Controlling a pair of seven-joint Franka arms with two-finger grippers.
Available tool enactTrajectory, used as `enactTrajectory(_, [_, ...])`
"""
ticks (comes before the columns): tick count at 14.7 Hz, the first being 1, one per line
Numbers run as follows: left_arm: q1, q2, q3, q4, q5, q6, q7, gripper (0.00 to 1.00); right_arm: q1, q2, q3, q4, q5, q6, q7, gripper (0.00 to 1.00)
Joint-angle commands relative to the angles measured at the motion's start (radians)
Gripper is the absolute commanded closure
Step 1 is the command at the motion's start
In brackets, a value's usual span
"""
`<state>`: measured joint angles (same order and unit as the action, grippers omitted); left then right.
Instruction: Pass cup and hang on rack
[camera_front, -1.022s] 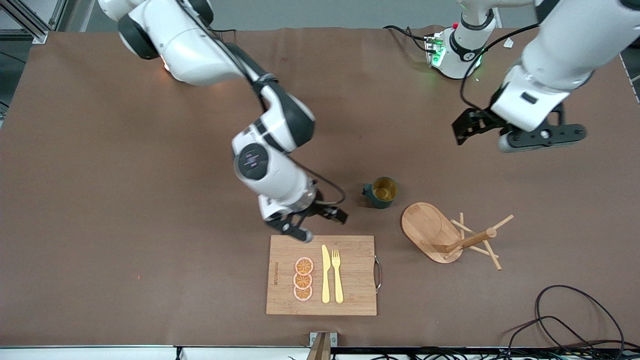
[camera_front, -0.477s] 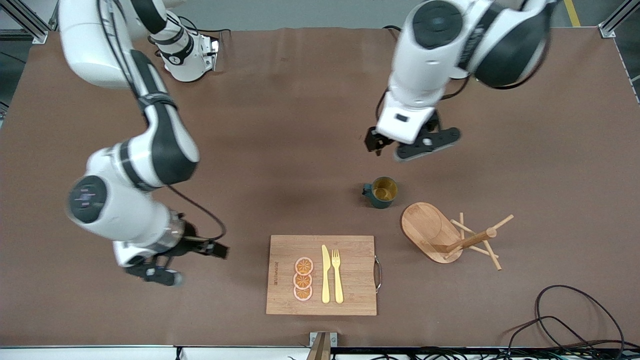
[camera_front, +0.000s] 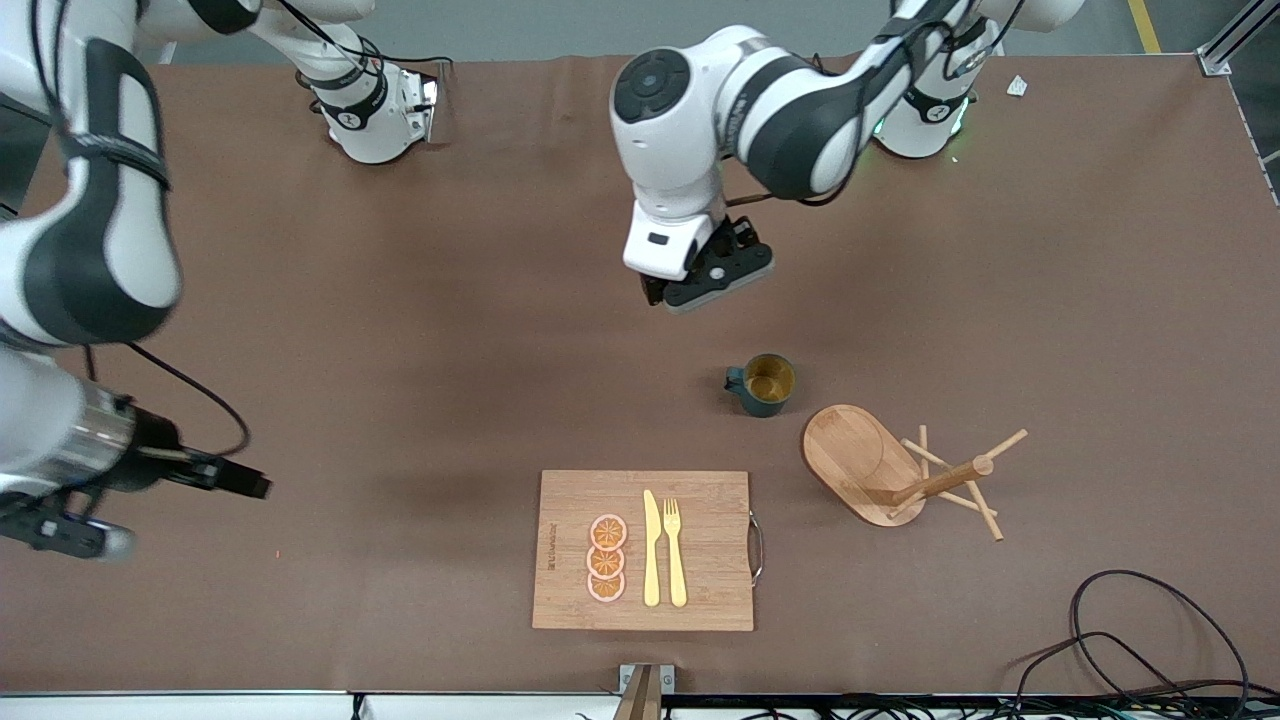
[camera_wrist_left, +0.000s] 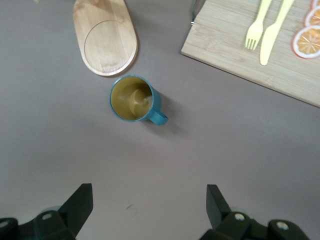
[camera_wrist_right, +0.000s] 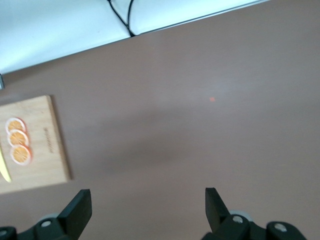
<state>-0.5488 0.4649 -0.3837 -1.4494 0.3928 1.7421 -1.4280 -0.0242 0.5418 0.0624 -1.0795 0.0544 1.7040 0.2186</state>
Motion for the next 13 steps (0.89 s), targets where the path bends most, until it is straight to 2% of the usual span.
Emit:
enactTrajectory(1, [-0.045,0.073,0.003,0.023,0.101,-0.004,-0.199,0.0,-0.039,-0.199,0.017,-0.221,-0.074,0.022,-0.096,0.0])
enactTrajectory(4, [-0.108,0.196,0.005,0.024,0.266,-0.003,-0.441,0.0,-0.063,-0.343,0.019,-0.36,-0.088,0.023,-0.148,0.0])
enactTrajectory(6, [-0.141,0.26,0.011,0.023,0.363,-0.003,-0.569,0.0,-0.063,-0.397,0.019,-0.411,-0.088,0.025,-0.15,0.0])
enactTrajectory(8, [-0.152,0.316,0.012,0.024,0.429,-0.003,-0.662,0.0,-0.063,-0.405,0.02,-0.412,-0.087,0.017,-0.154,0.0])
enactTrajectory(10, [-0.161,0.33,0.026,0.015,0.48,-0.013,-0.701,0.01,-0.062,-0.417,0.019,-0.415,-0.087,-0.01,-0.168,0.0])
enactTrajectory(13, [-0.161,0.357,0.04,0.015,0.494,-0.015,-0.807,0.04,-0.056,-0.422,0.02,-0.415,-0.087,-0.035,-0.168,0.0])
